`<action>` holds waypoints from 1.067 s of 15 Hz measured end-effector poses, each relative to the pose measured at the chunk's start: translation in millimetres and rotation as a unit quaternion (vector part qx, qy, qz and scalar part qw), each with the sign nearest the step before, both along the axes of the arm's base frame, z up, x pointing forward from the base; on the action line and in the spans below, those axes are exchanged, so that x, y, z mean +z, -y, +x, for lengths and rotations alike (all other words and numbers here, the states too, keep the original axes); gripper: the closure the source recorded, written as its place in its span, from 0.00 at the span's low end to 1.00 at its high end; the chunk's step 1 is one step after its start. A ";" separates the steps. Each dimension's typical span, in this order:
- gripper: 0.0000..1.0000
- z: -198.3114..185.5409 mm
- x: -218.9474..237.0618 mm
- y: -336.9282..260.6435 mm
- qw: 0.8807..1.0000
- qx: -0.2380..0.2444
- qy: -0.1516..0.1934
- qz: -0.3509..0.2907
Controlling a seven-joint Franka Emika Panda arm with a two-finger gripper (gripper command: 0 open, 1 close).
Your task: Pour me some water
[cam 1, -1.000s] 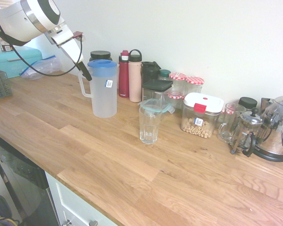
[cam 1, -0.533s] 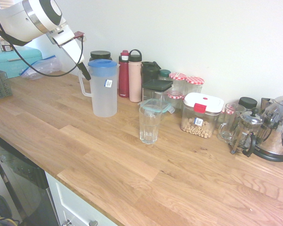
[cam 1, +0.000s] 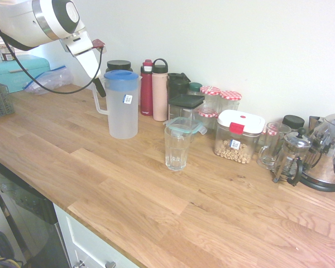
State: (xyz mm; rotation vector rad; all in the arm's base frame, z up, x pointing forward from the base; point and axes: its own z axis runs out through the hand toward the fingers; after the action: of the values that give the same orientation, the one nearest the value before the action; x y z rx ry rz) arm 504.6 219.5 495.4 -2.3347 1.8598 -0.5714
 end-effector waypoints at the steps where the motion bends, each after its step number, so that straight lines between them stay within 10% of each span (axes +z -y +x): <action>1: 1.00 -4.9 3.0 3.5 1.000 0.005 -0.003 0.004; 9: 1.00 -91.2 71.7 20.6 0.990 0.139 -0.001 -0.028; 16: 1.00 -170.5 98.8 111.8 0.932 0.347 -0.079 -0.063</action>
State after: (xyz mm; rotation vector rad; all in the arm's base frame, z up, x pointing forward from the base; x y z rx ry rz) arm 334.1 107.7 594.2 -2.9405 0.9201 -0.4213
